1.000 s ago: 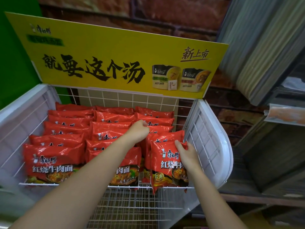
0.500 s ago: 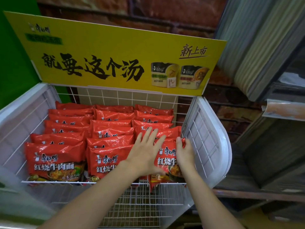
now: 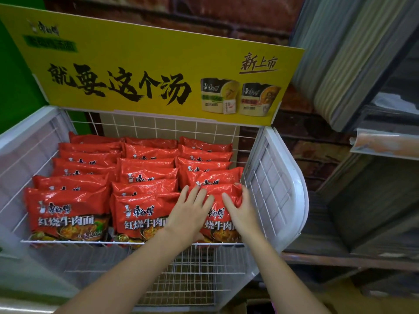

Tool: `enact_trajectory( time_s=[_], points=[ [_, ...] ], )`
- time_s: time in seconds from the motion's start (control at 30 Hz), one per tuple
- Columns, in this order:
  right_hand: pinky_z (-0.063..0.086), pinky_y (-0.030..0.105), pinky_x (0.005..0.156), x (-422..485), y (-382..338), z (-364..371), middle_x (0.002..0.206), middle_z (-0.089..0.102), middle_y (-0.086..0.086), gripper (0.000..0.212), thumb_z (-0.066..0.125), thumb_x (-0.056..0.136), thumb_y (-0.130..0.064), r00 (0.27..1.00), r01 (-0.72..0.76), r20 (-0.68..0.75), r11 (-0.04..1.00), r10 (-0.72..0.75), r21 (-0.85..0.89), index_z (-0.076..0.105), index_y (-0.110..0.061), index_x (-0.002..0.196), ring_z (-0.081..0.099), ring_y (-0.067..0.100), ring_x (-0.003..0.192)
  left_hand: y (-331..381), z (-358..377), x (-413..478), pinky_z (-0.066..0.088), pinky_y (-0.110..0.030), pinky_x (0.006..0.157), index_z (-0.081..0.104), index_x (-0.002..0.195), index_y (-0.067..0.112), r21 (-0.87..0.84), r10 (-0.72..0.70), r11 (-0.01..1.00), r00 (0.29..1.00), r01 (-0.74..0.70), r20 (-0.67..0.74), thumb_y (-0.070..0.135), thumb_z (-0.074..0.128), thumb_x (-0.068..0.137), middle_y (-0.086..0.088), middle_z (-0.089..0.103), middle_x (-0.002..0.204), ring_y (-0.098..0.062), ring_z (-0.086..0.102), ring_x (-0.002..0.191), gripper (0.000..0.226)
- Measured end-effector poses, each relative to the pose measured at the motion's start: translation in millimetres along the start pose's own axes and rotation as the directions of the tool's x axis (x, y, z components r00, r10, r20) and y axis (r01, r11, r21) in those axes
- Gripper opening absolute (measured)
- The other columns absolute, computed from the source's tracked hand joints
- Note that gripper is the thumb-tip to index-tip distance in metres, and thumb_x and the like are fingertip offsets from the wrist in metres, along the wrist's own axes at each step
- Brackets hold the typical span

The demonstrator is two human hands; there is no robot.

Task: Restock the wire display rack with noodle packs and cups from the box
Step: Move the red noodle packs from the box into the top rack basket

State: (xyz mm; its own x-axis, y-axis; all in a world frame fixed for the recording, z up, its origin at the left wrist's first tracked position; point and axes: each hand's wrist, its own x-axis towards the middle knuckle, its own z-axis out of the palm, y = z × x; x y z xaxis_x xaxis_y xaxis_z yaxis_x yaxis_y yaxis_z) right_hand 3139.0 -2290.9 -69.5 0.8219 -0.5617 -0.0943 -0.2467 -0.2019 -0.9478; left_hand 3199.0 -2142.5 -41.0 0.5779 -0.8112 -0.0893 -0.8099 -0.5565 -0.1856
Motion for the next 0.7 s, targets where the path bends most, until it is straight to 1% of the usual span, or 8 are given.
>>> enact_trajectory(
  time_s=[0.1, 0.17, 0.27, 0.33, 0.37, 0.5, 0.63, 0.7],
  points=[
    [0.049, 0.021, 0.068, 14, -4, -9, 0.114, 0.058, -0.007, 0.046, 0.059, 0.092, -0.047, 0.996, -0.076, -0.039, 0.997, 0.076, 0.009, 0.04, -0.031, 0.13, 0.06, 0.003, 0.091, -2, -14, 10, 0.004, -0.056, 0.119, 0.014, 0.152, 0.014, -0.143, -0.036, 0.989, 0.998, 0.029, -0.044, 0.068, 0.053, 0.084, -0.01, 0.016, 0.159, -0.03, 0.007, 0.149, 0.095],
    [0.05, 0.023, 0.065, 18, 0, -9, 0.111, 0.062, -0.003, 0.039, 0.059, 0.092, -0.049, 0.986, -0.155, -0.047, 0.98, 0.162, 0.121, 0.042, -0.032, 0.124, 0.063, 0.007, 0.087, -2, -17, 13, 0.003, -0.058, 0.119, 0.014, 0.153, 0.016, -0.171, -0.051, 0.984, 0.997, 0.04, -0.058, 0.069, 0.042, 0.089, -0.01, 0.015, 0.16, -0.029, 0.007, 0.149, 0.088],
    [0.058, 0.039, 0.08, 15, 9, 7, 0.109, 0.069, 0.001, 0.055, 0.06, 0.085, -0.061, 0.966, -0.25, -0.004, 0.945, 0.257, 0.21, 0.046, -0.027, 0.126, 0.071, 0.019, 0.092, -6, -10, 9, 0.002, -0.059, 0.118, 0.005, 0.155, 0.017, -0.122, -0.05, 0.991, 0.999, 0.049, -0.006, 0.066, 0.043, 0.091, -0.008, 0.005, 0.163, -0.03, 0.001, 0.15, 0.089],
    [0.058, 0.044, 0.086, 13, 7, 12, 0.107, 0.07, 0.0, 0.073, 0.061, 0.073, -0.072, 0.963, -0.268, 0.025, 0.939, 0.269, 0.213, 0.047, -0.027, 0.128, 0.071, 0.021, 0.091, -12, -4, 6, 0.001, -0.057, 0.119, 0.001, 0.155, 0.019, -0.121, -0.054, 0.991, 0.999, 0.053, -0.003, 0.067, 0.041, 0.091, -0.007, 0.002, 0.163, -0.03, -0.001, 0.15, 0.09],
    [0.058, 0.043, 0.084, 13, 3, 10, 0.105, 0.069, -0.001, 0.07, 0.06, 0.074, -0.073, 0.959, -0.282, 0.039, 0.935, 0.28, 0.214, 0.046, -0.027, 0.125, 0.071, 0.021, 0.091, -14, -2, 5, 0.001, -0.056, 0.12, 0.001, 0.155, 0.02, -0.136, -0.049, 0.99, 0.999, 0.046, -0.019, 0.068, 0.039, 0.09, -0.006, 0.002, 0.163, -0.029, -0.001, 0.15, 0.089],
    [0.051, 0.026, 0.065, 11, 1, -5, 0.097, 0.06, -0.007, 0.038, 0.049, 0.097, -0.052, 0.968, -0.236, -0.031, 0.942, 0.25, 0.237, 0.04, -0.033, 0.128, 0.064, 0.011, 0.086, -12, 7, 0, 0.011, -0.054, 0.12, 0.024, 0.153, 0.019, -0.22, -0.103, 0.973, 0.978, 0.062, -0.182, 0.07, 0.021, 0.091, -0.008, 0.023, 0.16, -0.027, 0.012, 0.15, 0.08],
    [0.058, 0.037, 0.08, -1, 3, 12, 0.118, 0.063, 0.001, 0.048, 0.045, 0.096, -0.054, 0.981, -0.19, -0.002, 0.973, 0.192, 0.135, 0.037, -0.031, 0.137, 0.067, 0.017, 0.095, -15, 17, -1, 0.0, -0.046, 0.12, 0.024, 0.153, 0.02, -0.241, -0.137, 0.966, 0.975, 0.092, -0.177, 0.068, -0.008, 0.089, -0.007, 0.024, 0.16, -0.026, 0.01, 0.15, 0.086],
    [0.059, 0.042, 0.083, 1, -1, 13, 0.121, 0.063, 0.003, 0.052, 0.046, 0.095, -0.056, 0.98, -0.196, 0.002, 0.97, 0.198, 0.144, 0.034, -0.031, 0.139, 0.068, 0.02, 0.096, -17, 15, -2, -0.005, -0.043, 0.119, 0.02, 0.154, 0.021, -0.263, -0.15, 0.959, 0.974, 0.102, -0.171, 0.069, -0.01, 0.087, -0.006, 0.02, 0.161, -0.025, 0.006, 0.151, 0.087]
  ],
)
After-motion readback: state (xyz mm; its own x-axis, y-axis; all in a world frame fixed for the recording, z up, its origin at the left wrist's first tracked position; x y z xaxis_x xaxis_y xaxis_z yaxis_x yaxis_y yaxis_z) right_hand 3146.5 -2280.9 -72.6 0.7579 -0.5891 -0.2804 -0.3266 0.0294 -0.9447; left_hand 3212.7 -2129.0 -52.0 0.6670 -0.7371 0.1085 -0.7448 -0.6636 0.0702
